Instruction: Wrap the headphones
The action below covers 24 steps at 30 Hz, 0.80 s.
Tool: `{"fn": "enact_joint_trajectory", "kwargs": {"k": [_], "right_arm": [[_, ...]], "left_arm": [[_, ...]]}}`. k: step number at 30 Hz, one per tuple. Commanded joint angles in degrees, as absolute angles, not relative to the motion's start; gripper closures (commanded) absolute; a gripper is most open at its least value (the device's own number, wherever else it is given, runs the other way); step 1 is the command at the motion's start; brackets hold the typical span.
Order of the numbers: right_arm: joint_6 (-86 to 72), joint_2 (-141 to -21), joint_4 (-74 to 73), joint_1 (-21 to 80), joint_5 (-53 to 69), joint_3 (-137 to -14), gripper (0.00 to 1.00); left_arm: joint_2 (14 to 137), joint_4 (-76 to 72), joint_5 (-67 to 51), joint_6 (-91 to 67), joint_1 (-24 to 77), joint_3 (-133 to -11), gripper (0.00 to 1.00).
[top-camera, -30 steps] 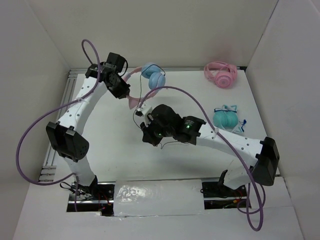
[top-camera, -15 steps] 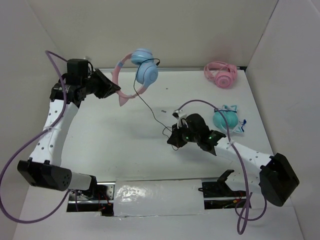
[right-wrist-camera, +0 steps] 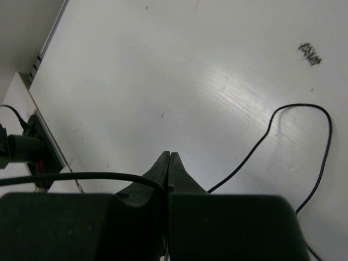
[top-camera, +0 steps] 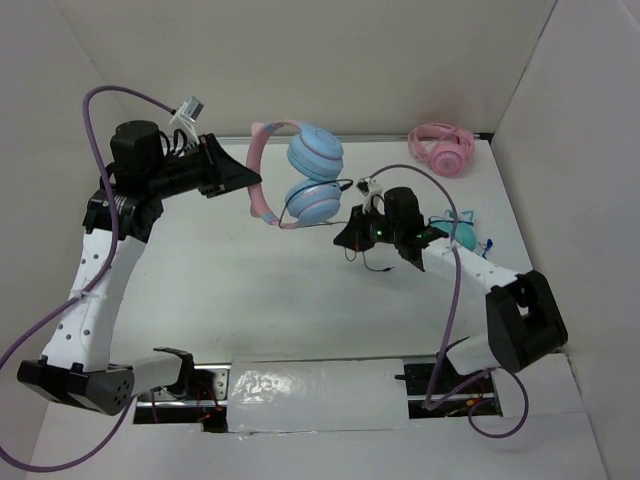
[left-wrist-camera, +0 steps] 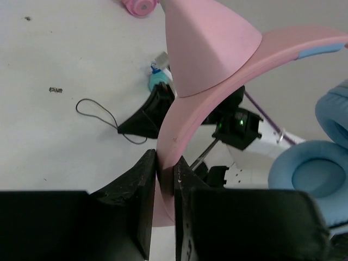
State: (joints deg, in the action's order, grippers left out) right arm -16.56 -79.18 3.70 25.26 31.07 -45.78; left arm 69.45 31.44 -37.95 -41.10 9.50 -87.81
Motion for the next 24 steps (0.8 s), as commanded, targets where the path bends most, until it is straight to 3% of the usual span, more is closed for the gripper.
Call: {"fn": "enact_joint_trajectory", "kwargs": {"k": [1,12,24], "right_arm": [[-15.3,-85.0,2.2,21.5,33.1,-51.4,1.00],[-11.2,-88.4,-5.4,21.6,33.0,-63.1,1.00],[-2.6,-85.2,-22.2,17.9,21.2,-84.1,1.00]], "left_arm": [[65.2,26.6,-45.0,-38.6,10.9,-88.4,1.00],[64.4,27.3,-42.8,-31.9,18.2,-83.4,1.00],[73.6,35.7,-1.3,-24.5,37.0,-77.9,1.00]]}}
